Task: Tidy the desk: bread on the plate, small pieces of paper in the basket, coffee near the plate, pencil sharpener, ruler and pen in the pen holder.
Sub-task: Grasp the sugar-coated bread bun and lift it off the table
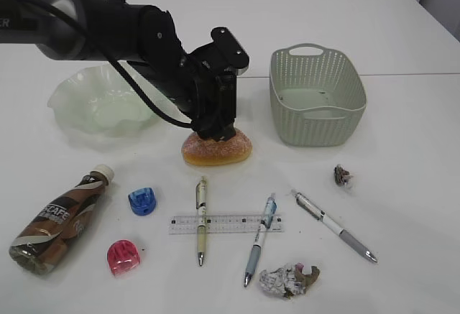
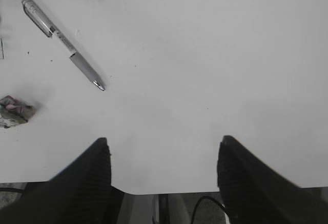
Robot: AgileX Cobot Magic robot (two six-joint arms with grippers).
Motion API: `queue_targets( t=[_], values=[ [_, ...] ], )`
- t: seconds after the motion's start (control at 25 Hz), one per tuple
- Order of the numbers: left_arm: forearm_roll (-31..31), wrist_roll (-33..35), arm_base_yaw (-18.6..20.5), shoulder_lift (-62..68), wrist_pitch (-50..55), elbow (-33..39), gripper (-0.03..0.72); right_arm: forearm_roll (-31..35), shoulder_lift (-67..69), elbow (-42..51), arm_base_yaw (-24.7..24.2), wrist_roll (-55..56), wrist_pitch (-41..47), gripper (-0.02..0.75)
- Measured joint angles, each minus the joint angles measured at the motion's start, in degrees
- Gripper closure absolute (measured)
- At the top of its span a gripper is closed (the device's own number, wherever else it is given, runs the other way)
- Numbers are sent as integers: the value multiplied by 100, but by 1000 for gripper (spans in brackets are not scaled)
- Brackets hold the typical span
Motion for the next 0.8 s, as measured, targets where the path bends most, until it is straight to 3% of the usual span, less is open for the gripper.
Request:
queue_targets(
  t=[0.8],
  values=[
    [106, 592, -175, 296, 96, -12, 116, -169, 2, 0, -292, -4, -21, 260]
  ],
)
